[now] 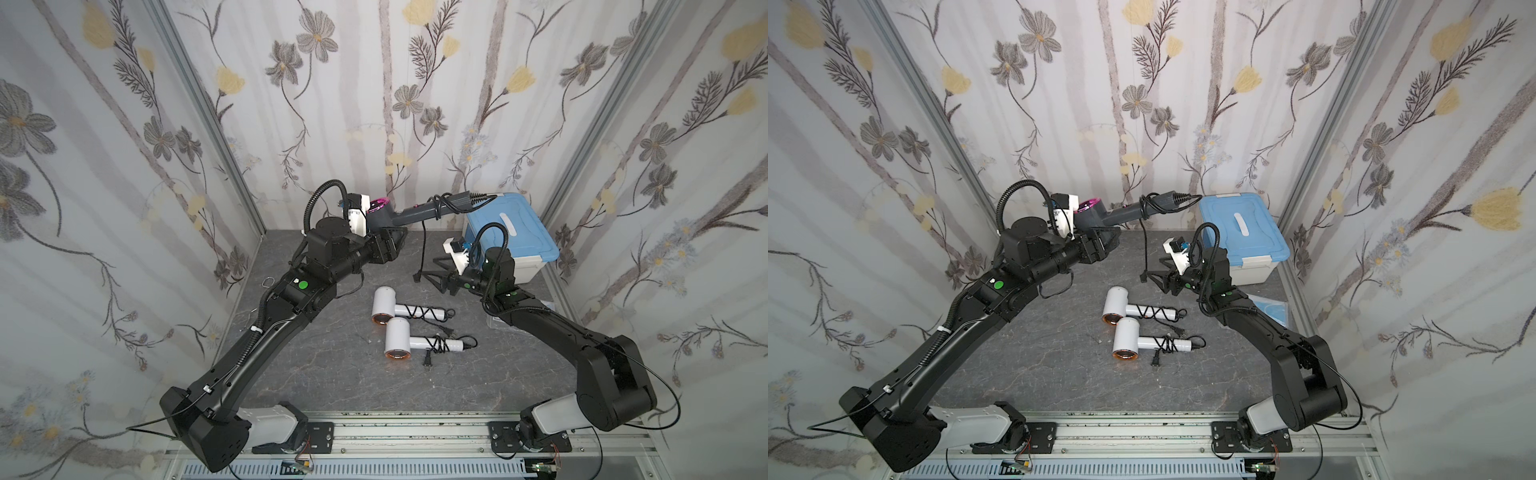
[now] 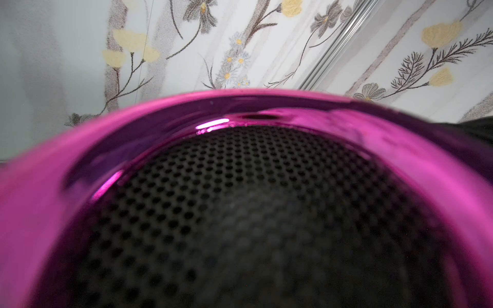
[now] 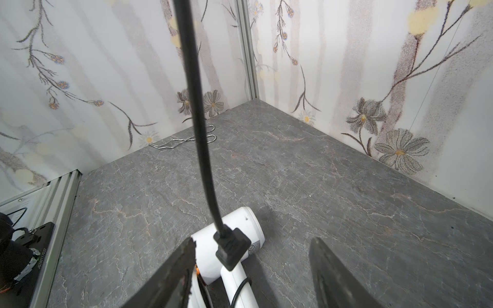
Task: Wrap the cord around the hair dryer
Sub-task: Wrap the power cord around the hair dryer.
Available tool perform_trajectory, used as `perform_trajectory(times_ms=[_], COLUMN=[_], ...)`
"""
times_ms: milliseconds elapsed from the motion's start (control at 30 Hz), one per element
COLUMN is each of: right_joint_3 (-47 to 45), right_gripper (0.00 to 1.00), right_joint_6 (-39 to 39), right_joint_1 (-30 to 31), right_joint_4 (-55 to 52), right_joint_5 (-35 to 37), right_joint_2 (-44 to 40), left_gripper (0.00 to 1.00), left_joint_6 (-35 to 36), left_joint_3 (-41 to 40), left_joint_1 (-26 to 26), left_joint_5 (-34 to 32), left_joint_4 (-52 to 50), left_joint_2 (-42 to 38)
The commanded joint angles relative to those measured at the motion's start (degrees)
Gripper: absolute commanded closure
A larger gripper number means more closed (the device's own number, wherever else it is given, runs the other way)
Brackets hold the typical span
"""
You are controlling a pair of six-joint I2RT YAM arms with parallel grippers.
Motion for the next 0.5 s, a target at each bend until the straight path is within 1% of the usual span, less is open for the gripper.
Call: perform_trajectory(times_ms=[0, 167, 367, 433, 467], right_joint_3=[2.46, 5.24, 3.87, 2.66, 2.00], right_gripper=[0.32, 0.32, 0.43, 0.52, 0.58], right_joint_6=[2.07, 4.68, 8.19, 9.32, 9.81], right_joint_1=[0.58, 1.45, 1.47, 1.54, 1.63], right_joint_4=[3.61, 5.41, 8.78, 10.04, 10.31], right_joint_5=[0.46, 0.50, 0.37, -0.23, -0.41], right_joint_2=[2.06, 6.11, 8.14, 8.27, 8.10], left_gripper=[1.00, 1.00, 1.00, 1.00, 1.00], left_joint_6=[-0.89, -0.97, -1.07, -1.19, -1.31], left_joint_3=[0.41, 0.35, 0.40, 0.06, -0.08], left_joint_1=[-0.22, -0.24, -0.24, -0.24, -0.24], left_joint_5=[0.00, -0.09, -0.95, -1.51, -1.94], left_joint_4=[4.47, 4.83, 4.74, 4.89, 5.01], left_joint_2=[-0.56, -0.81, -1.19, -1.23, -1.22])
